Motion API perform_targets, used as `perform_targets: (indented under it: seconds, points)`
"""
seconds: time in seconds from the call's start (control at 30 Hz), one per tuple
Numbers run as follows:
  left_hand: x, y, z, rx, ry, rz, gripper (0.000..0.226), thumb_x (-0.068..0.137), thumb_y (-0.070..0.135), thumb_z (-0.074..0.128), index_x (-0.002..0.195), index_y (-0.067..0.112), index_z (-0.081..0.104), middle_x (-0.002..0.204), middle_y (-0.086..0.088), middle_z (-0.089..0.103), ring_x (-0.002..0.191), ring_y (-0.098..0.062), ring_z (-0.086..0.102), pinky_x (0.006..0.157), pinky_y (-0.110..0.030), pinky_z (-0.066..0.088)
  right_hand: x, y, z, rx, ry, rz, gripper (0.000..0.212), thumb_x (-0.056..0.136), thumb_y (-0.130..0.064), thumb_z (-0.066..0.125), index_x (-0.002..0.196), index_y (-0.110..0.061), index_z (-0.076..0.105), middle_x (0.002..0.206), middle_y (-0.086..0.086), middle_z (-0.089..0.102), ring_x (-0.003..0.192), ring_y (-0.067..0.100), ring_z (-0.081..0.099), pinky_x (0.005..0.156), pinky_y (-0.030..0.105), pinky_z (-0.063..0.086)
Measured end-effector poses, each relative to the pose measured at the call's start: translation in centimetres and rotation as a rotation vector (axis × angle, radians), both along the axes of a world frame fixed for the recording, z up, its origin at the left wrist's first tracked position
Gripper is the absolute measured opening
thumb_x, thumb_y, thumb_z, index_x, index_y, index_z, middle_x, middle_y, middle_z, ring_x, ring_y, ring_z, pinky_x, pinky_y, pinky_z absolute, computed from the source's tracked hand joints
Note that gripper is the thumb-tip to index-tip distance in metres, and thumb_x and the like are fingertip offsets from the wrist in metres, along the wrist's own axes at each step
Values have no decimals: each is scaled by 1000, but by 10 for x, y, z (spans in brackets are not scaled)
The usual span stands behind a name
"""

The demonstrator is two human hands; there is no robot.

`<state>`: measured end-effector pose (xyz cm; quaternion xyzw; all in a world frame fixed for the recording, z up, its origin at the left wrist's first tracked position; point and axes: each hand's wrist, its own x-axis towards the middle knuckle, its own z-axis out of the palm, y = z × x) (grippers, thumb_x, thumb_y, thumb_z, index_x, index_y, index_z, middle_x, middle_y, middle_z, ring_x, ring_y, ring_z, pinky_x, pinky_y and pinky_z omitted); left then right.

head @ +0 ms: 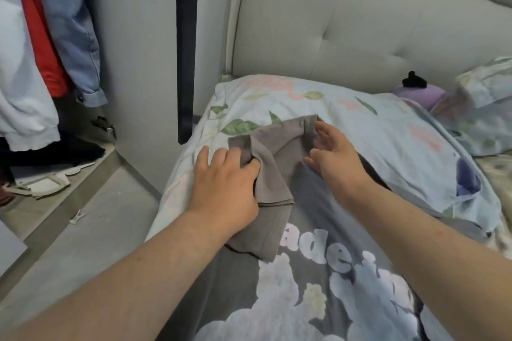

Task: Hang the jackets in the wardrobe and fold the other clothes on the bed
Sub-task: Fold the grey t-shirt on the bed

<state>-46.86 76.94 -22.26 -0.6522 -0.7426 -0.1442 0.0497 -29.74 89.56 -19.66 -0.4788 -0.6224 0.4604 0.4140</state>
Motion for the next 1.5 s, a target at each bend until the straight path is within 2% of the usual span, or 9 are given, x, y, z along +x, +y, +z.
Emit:
perform_targets:
  seconds: [0.2,0.4,0.53,0.87,1.0,1.1,1.23,1.37,1.5]
  points:
    - [33,57,0,-186,81,-214,82,86,67,45,154,27,21,162,-10,16,150,-25,10,120,-51,-5,16,23,16,357,-618,115,62,83,14,38,131,-17,62,125,-1,60,111,10,52,90,16,37]
    - [28,56,-53,-90,28,-257,79,88,73,11,156,34,3,164,-3,-12,150,-16,-14,120,-41,-14,95,14,9,537,-673,-212,28,85,-4,59,107,-19,70,102,-10,59,84,6,52,72,0,33]
    - [33,55,-52,-24,12,-236,78,86,69,11,155,33,15,165,-2,-1,151,-15,-4,121,-39,-9,171,-31,-24,496,-835,-208,15,81,-9,72,84,-23,69,80,-8,59,76,17,57,72,27,40]
    - [40,39,-43,0,33,-168,78,85,59,11,151,26,36,163,-4,18,150,-18,15,123,-35,2,174,-17,-37,320,-869,-393,78,85,-34,73,150,-25,31,137,13,40,115,33,50,98,43,44]
    - [39,41,-43,-20,43,-156,72,88,58,19,151,27,35,163,-3,17,150,-17,14,123,-35,1,173,25,-18,209,-741,-440,18,90,-30,67,94,-13,65,97,11,61,98,33,60,76,32,40]
    - [39,43,-44,-33,56,-153,75,86,59,16,151,28,35,163,-2,18,150,-17,15,123,-35,2,178,52,-11,130,-667,-507,22,90,-30,66,77,-14,60,80,6,61,88,33,60,73,30,36]
    - [40,45,-46,-49,82,-150,75,86,60,14,154,30,29,164,-1,15,150,-16,12,122,-34,1,171,49,-29,78,-548,-557,19,91,-27,65,82,-11,62,85,9,63,94,34,60,74,31,37]
    - [39,46,-45,-63,96,-150,74,88,59,14,155,29,23,164,-2,12,151,-16,10,122,-34,0,166,-3,-31,220,-623,-363,41,96,-20,59,132,-4,49,142,21,42,131,32,40,103,30,30]
    - [38,47,-47,-59,97,-152,72,91,58,16,156,28,21,164,-3,11,151,-16,10,123,-35,1,212,-61,-42,604,-1073,36,37,96,-14,58,133,-9,57,147,16,48,130,33,50,107,41,39]
